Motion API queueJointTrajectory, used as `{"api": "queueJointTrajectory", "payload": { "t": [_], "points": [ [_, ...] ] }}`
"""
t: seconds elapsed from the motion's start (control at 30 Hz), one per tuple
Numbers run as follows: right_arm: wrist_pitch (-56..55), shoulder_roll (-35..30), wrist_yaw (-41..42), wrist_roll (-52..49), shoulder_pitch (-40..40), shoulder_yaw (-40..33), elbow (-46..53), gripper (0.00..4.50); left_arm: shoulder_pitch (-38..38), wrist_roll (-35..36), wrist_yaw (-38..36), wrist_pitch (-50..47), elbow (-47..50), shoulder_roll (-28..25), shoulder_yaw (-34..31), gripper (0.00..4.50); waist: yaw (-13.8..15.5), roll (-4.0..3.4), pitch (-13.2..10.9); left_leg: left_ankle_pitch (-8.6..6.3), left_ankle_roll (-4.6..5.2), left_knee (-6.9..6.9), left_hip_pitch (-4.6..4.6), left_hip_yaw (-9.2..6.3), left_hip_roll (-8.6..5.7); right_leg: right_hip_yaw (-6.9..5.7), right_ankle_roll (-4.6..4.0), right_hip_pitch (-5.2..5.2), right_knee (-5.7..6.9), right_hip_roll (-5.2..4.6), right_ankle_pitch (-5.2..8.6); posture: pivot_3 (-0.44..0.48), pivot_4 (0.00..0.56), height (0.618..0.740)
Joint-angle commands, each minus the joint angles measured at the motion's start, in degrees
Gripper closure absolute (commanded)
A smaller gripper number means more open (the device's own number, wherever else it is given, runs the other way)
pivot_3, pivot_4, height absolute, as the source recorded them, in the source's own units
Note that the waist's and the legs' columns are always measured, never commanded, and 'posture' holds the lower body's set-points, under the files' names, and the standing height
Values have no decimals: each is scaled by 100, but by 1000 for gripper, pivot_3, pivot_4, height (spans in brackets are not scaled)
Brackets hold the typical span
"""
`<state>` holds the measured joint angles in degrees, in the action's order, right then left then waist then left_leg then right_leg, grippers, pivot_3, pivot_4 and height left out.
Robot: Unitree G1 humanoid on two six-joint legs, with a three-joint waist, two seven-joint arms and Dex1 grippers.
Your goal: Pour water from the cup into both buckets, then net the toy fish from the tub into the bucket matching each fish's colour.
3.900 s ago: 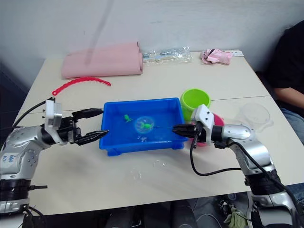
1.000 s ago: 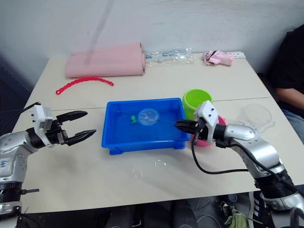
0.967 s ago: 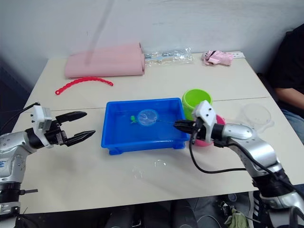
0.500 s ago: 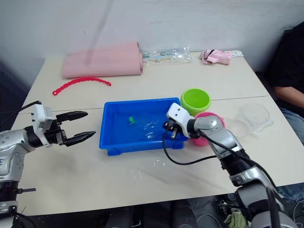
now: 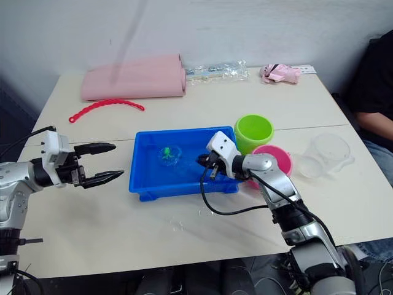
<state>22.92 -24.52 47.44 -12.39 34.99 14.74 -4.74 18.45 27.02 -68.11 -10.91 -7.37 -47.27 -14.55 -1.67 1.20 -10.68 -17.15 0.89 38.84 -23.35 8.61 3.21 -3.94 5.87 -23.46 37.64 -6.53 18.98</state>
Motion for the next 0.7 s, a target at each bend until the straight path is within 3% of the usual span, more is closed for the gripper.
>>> {"api": "queueJointTrajectory", "payload": {
  "t": [0.03, 0.37, 0.7],
  "points": [
    [17, -336, 297, -384, -301, -490, 860, 4500, 232, 88, -49, -14, 156, 86, 111, 33, 2, 0, 0, 0, 0, 0, 0, 0, 0, 0, 0, 0, 0, 0, 0, 0, 150, 740],
    [520, -928, 460, -1292, -1495, -1359, 2478, 4500, 642, 160, 95, -78, 188, 583, 386, 33, 11, 1, 0, 0, 0, 0, 2, 1, 0, 3, 0, 1, -2, 3, 0, 0, 150, 740],
    [219, -1173, 101, -1345, -2148, -2245, 2729, 4500, 1059, -19, 92, -15, -139, 898, 657, 33, 19, 2, 1, 0, 1, 5, 4, 0, -3, 3, 0, 3, -17, 4, 0, 0, 150, 740]
  ]
}}
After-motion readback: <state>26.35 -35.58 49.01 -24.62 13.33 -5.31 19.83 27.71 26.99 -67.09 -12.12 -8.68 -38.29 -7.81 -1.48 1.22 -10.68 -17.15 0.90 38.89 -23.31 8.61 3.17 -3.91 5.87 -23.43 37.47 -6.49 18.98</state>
